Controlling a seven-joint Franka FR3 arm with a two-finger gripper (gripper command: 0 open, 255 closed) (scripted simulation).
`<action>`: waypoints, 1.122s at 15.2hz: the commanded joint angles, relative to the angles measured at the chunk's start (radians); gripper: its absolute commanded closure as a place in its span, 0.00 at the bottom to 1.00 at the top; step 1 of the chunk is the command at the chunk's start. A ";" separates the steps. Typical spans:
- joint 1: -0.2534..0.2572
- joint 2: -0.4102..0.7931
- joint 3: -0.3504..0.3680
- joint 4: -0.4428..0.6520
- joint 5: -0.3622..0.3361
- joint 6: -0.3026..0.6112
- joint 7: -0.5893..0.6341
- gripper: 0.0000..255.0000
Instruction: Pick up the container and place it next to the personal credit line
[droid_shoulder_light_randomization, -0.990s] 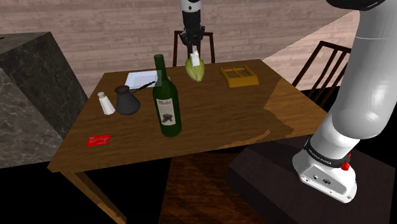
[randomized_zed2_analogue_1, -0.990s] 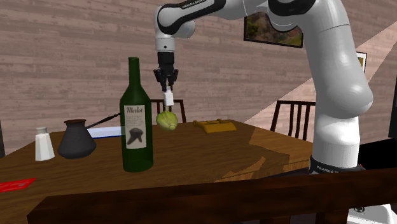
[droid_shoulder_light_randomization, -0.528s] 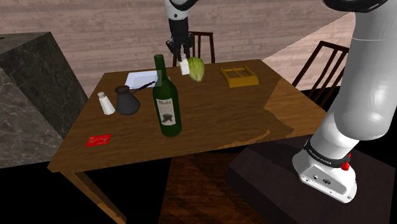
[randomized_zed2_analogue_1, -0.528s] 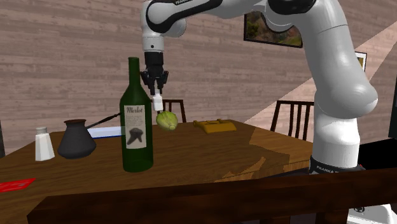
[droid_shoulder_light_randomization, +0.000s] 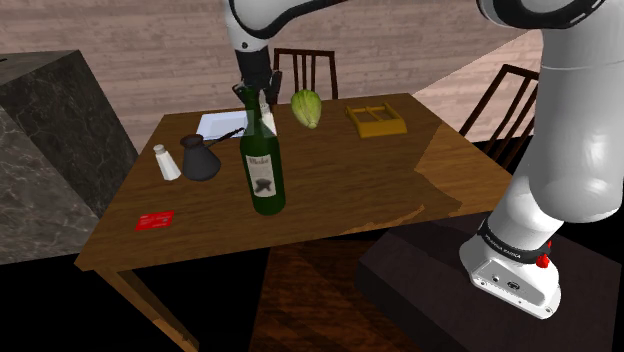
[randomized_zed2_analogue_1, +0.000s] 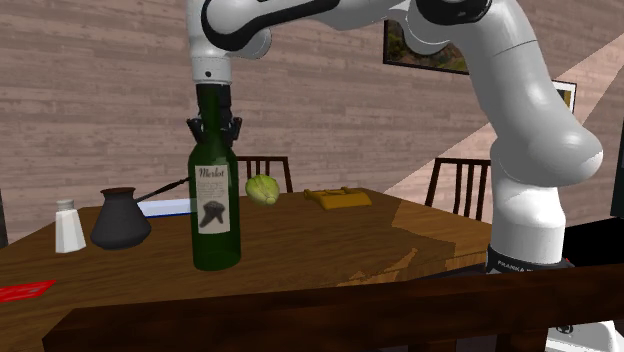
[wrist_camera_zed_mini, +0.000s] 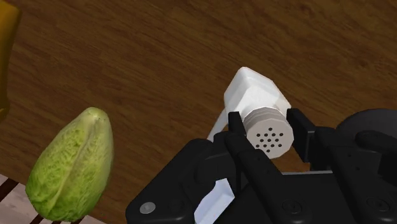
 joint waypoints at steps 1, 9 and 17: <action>0.034 0.026 0.012 0.029 -0.010 -0.010 0.046 1.00; 0.175 0.188 0.041 0.215 -0.057 -0.061 0.198 1.00; 0.343 0.441 0.041 0.565 -0.104 -0.174 0.304 1.00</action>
